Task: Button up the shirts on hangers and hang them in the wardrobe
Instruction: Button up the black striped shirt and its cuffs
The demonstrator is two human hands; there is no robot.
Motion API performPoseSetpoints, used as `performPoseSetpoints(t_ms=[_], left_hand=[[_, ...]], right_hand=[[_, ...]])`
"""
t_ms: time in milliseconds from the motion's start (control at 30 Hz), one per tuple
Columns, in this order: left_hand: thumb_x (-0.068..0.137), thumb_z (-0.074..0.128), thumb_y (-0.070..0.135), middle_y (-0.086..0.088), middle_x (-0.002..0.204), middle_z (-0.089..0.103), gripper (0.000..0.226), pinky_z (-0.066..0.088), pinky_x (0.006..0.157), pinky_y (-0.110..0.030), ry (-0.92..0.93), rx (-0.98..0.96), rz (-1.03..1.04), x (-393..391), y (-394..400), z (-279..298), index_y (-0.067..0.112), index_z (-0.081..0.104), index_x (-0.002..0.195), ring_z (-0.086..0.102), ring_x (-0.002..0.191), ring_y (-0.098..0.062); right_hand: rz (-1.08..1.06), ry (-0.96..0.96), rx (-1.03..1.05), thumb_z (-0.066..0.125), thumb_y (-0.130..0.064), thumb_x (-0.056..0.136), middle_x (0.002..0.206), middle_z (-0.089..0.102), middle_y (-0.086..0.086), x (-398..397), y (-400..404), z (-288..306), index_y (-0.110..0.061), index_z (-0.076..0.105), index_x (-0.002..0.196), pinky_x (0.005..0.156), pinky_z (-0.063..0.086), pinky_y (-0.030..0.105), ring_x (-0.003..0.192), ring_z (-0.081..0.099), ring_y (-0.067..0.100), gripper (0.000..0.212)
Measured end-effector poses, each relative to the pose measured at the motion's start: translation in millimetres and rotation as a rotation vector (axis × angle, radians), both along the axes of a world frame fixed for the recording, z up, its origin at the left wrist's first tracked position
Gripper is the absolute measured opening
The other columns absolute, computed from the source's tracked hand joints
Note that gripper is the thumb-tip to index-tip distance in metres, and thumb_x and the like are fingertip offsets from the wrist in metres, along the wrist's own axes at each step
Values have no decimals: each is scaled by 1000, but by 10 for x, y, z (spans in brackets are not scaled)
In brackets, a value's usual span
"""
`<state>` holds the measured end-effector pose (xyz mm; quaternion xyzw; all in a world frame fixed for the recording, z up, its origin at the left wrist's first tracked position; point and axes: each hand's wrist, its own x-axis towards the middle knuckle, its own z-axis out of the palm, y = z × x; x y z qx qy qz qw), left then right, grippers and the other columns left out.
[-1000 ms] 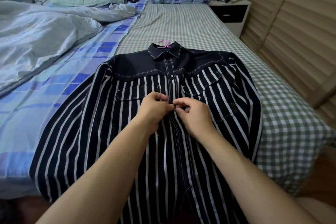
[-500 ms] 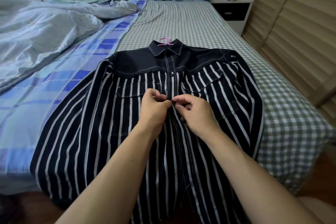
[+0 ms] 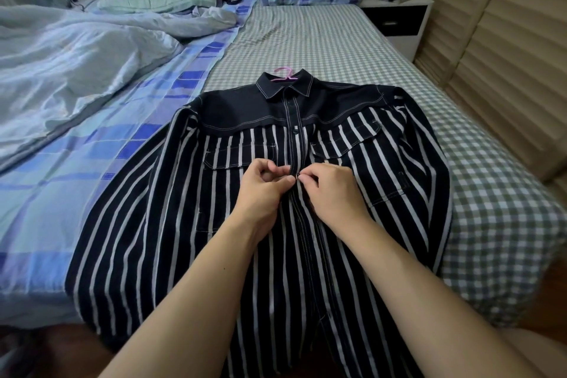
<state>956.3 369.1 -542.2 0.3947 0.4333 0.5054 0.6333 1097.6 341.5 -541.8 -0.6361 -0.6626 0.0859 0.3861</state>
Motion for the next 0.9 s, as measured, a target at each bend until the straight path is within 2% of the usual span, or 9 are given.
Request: performPoseSetpoints(t_ms=[67,167,267,333,433,500,600,700,900], left_hand=[[87,67,-14,-8,102,69,30,59,88,-31,110,42,10,24,-26,42,12,52,94,69,95,-22],[88,69,0,0,106,64,27,57,82,-25,577,235,128,164,-161,48,21,57,100,65,90,-13],[97,62,12,8,102,64,14,53,84,-22,842,280,232,248,-290,37,23,66,103,60,88,-4],[101,59,15,10,93,70,18,53,80,-20,873,206,128,176,-270,125,22,74,107,61,80,0],[102,59,14,3,77,72,23,52,62,-16,761,48,-155,-61,-372,369,20,73,119,60,60,0],[100,61,9,0,90,74,26,56,66,-18,724,7,-261,-225,-557,428,19,71,122,66,68,-3],[96,68,14,2,110,69,20,56,86,-21,898,58,-327,-316,-870,349,26,71,112,68,93,-6],[92,74,26,11,122,49,21,44,90,-14,1144,191,-411,-255,-984,242,31,66,111,53,105,-1],[96,68,21,13,126,49,33,42,98,-16,1044,239,-405,-335,-924,162,29,67,129,53,110,1]], right_hand=[[-28,5,-33,66,-21,94,83,67,-3,-9,-3,-7,-15,71,85,72,53,36,78,61,16,12],[-19,-8,-27,65,-19,93,82,58,-7,-34,-63,8,-15,60,80,63,49,35,74,55,15,15],[66,58,-96,65,-18,95,89,64,-12,15,-131,64,-20,70,89,76,54,29,83,60,8,8],[46,154,-197,63,-15,97,93,69,-11,82,-193,117,-25,74,98,82,57,30,86,66,7,15],[33,276,-335,60,-12,99,85,70,-10,156,-306,181,-26,74,102,74,59,27,70,68,2,21],[46,287,-387,58,-10,99,82,69,-8,199,-390,234,-23,73,103,66,56,22,59,66,-3,20],[67,246,-478,58,-17,100,80,71,-1,242,-534,376,-22,67,95,61,59,27,60,69,5,12],[93,95,-610,65,-35,95,80,73,1,190,-621,531,-18,66,93,72,62,36,71,72,17,17],[82,-310,-776,72,-56,84,84,63,-1,-68,-696,490,-19,60,81,61,45,30,77,62,18,40]])
